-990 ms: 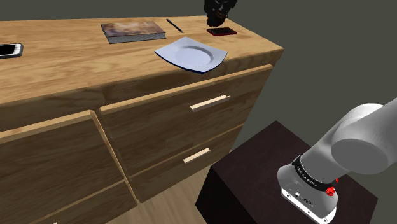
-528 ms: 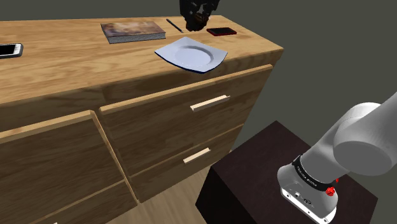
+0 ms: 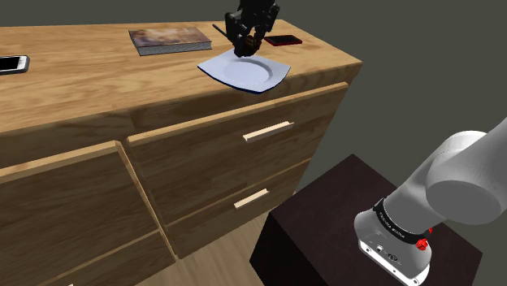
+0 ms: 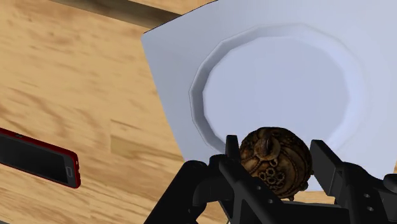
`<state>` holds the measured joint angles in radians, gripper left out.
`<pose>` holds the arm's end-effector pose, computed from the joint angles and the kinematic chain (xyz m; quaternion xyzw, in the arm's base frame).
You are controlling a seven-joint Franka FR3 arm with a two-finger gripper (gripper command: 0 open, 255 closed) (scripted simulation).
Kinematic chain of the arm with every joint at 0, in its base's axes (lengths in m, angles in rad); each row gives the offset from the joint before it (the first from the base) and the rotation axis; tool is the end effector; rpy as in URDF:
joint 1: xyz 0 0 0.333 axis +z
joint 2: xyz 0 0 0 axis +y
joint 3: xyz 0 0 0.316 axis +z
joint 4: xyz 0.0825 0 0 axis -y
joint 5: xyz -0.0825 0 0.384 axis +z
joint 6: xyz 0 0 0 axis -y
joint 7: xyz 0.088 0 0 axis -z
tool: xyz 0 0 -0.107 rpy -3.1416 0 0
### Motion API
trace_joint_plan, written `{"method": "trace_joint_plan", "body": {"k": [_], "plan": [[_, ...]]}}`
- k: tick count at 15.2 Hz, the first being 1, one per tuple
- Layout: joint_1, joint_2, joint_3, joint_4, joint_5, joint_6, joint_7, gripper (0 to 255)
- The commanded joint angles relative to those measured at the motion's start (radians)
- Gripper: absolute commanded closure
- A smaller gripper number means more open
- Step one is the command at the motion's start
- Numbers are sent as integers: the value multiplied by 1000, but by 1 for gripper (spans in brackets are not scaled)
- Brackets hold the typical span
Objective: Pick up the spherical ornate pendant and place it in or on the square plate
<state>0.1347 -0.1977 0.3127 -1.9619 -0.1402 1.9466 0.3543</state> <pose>0.4678 0.2268 0.5729 0.9894 0.0659 0.1165 0.0564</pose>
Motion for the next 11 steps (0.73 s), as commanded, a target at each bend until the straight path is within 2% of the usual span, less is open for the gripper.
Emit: {"method": "trace_joint_plan", "body": {"k": [1, 4, 11], "plan": [[0, 2, 1, -26, -2, 28, 5, 255], [0, 4, 2, -64, -5, 67, 13, 255], [0, 4, 2, -64, -5, 67, 13, 255]]}}
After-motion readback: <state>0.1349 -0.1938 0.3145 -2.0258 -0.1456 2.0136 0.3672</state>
